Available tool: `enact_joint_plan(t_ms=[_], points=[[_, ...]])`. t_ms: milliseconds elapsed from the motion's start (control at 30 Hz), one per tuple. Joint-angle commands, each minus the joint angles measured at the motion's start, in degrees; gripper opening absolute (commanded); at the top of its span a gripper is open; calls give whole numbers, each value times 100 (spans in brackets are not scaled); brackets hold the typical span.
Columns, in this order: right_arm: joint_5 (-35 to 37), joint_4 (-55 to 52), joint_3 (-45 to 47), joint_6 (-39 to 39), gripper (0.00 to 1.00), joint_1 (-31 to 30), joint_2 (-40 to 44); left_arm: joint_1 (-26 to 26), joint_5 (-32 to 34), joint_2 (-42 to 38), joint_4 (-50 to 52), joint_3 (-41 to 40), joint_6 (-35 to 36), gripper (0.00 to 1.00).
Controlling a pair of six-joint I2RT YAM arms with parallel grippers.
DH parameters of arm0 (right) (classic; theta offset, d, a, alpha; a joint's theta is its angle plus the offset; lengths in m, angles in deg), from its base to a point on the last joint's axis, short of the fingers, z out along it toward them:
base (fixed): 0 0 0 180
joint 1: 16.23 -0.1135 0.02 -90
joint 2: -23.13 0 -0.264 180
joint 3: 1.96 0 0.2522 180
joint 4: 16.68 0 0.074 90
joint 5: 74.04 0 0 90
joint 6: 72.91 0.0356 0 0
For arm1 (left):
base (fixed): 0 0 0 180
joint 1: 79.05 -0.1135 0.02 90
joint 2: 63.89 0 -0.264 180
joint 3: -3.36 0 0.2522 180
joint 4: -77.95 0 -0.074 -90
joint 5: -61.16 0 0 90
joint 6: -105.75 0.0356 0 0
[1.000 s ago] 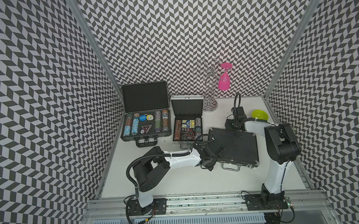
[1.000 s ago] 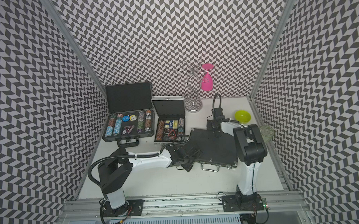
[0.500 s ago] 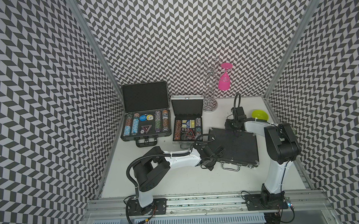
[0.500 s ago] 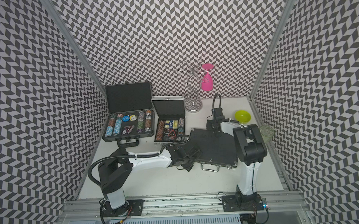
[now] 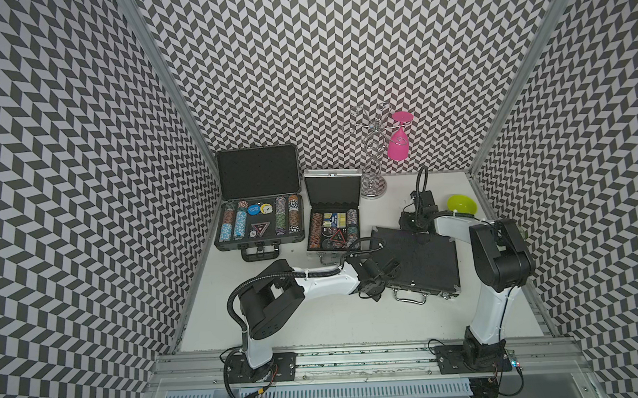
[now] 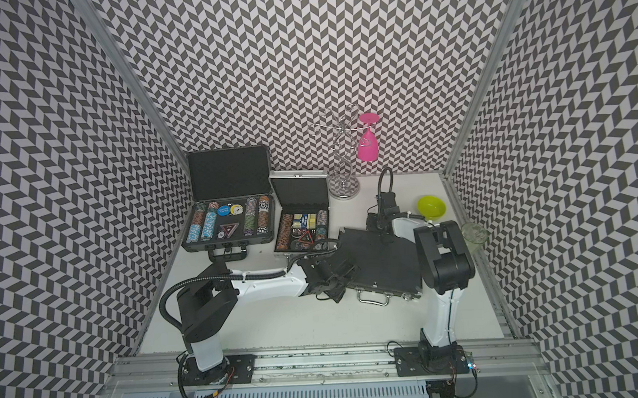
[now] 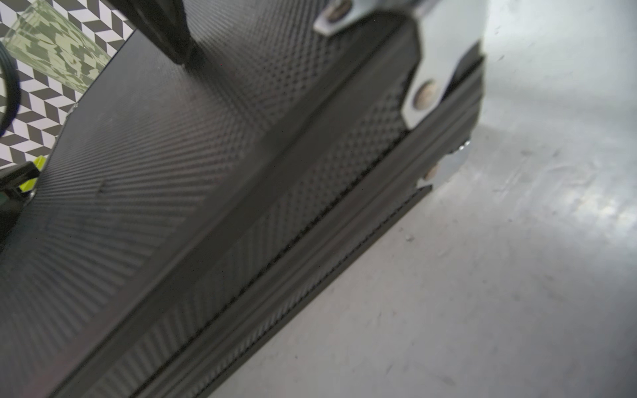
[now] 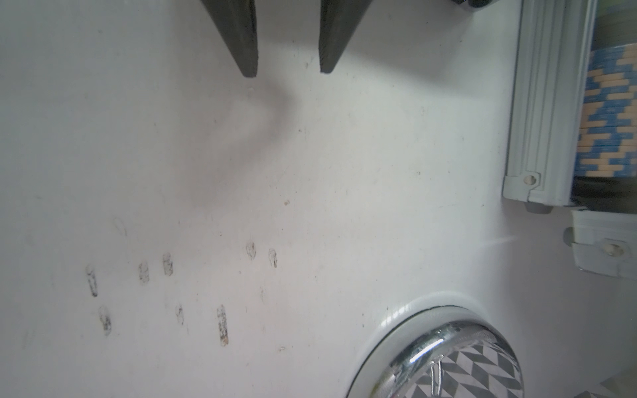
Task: Close the poker set cases
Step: Fasten the fastener on the poker set case.
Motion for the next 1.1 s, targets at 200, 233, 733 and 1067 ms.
enact_joint_plan(t_ms=[200,233,733,1067], points=[[-197,-1869,436,-225,31,-299,-374,-197,365,109,852,-430,373,98],[-206,-1863,443,-224,31,-299,-372,-223,365,9,863,-439,424,98],[-275,-1830,552,-157,31,-328,-302,-105,127,-351,789,-427,637,99],[-170,-1882,425,-144,41,-344,-203,-149,315,-522,1057,-148,994,99]])
